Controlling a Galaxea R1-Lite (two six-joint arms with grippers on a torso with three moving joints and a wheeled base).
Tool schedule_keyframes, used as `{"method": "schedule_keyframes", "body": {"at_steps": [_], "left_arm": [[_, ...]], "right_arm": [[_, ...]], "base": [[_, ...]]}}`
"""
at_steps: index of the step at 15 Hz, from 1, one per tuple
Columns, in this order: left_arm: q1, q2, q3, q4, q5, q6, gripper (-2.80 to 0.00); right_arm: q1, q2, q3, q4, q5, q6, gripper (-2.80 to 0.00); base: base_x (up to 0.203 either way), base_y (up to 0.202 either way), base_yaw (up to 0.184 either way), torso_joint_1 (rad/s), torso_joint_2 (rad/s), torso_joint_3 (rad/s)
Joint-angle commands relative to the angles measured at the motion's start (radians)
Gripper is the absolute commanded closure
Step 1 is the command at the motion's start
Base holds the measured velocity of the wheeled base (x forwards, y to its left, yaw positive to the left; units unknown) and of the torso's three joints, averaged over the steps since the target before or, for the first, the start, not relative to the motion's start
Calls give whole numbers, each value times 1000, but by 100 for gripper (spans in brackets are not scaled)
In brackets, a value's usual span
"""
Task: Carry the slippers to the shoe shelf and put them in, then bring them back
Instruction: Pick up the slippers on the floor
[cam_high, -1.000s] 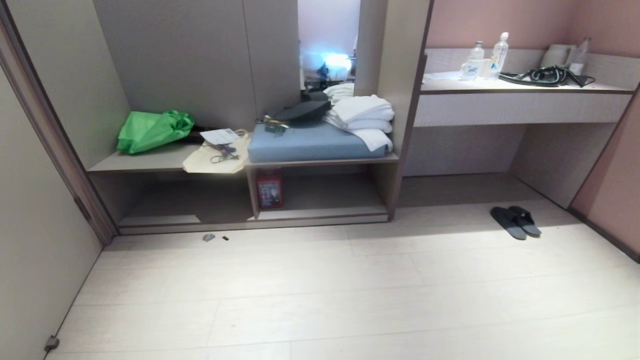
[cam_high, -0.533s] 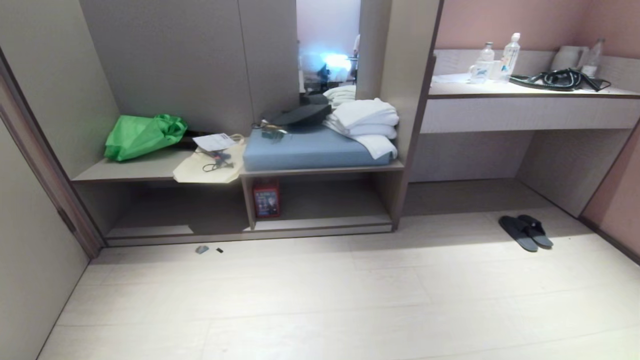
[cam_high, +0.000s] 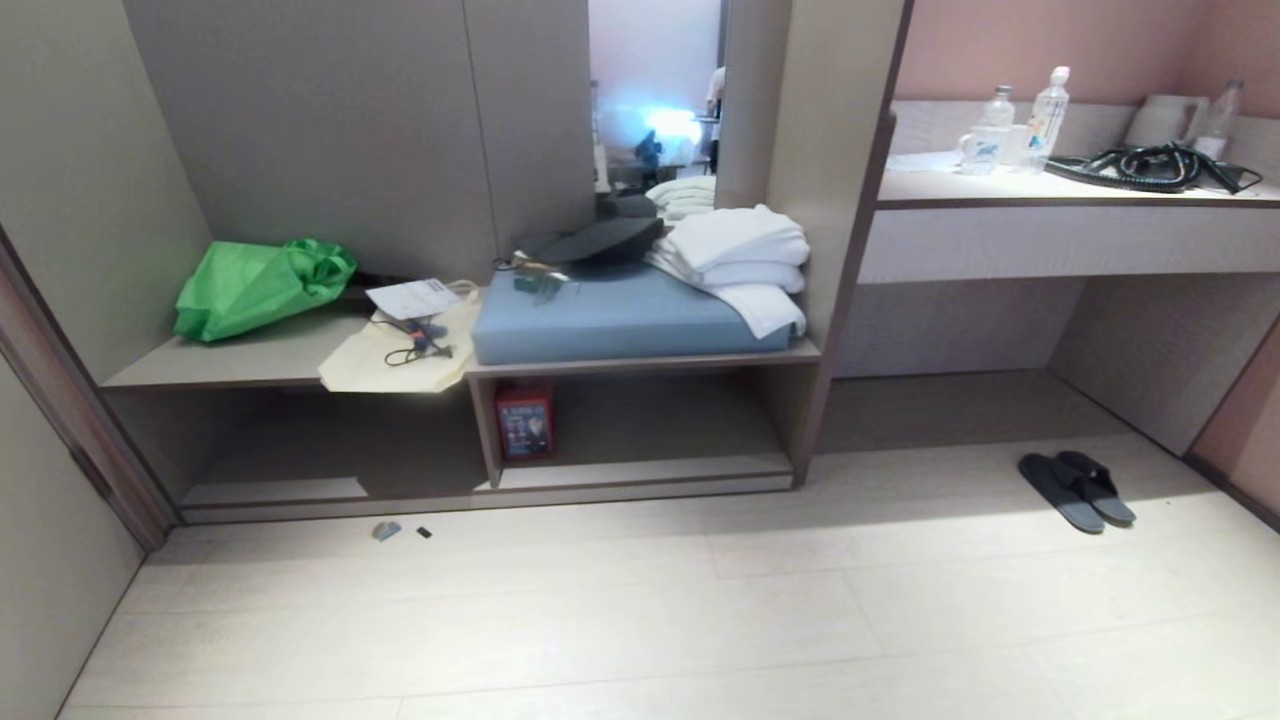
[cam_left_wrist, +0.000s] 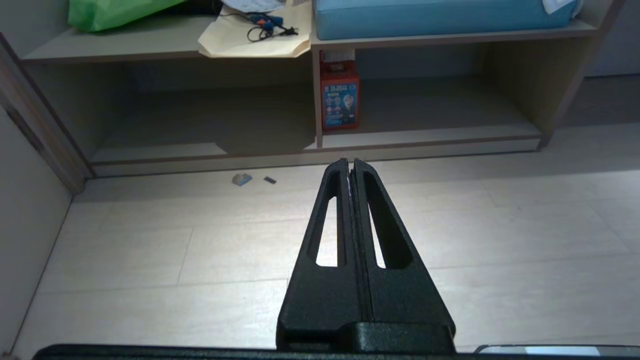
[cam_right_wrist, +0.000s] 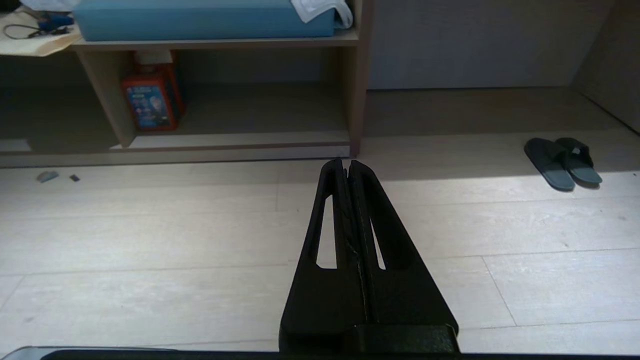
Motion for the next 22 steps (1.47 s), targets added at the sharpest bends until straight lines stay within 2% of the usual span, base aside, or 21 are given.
{"method": "schedule_keyframes", "body": {"at_steps": [1,22], "left_arm": [[0,1,0,0,0,0,0],[0,1,0,0,0,0,0]], "right_arm": [[0,1,0,1,0,-1,0],[0,1,0,1,0,-2,0]], "base": [[195,0,-3,0,0,-3],[196,0,-1,2,2,3]]}}
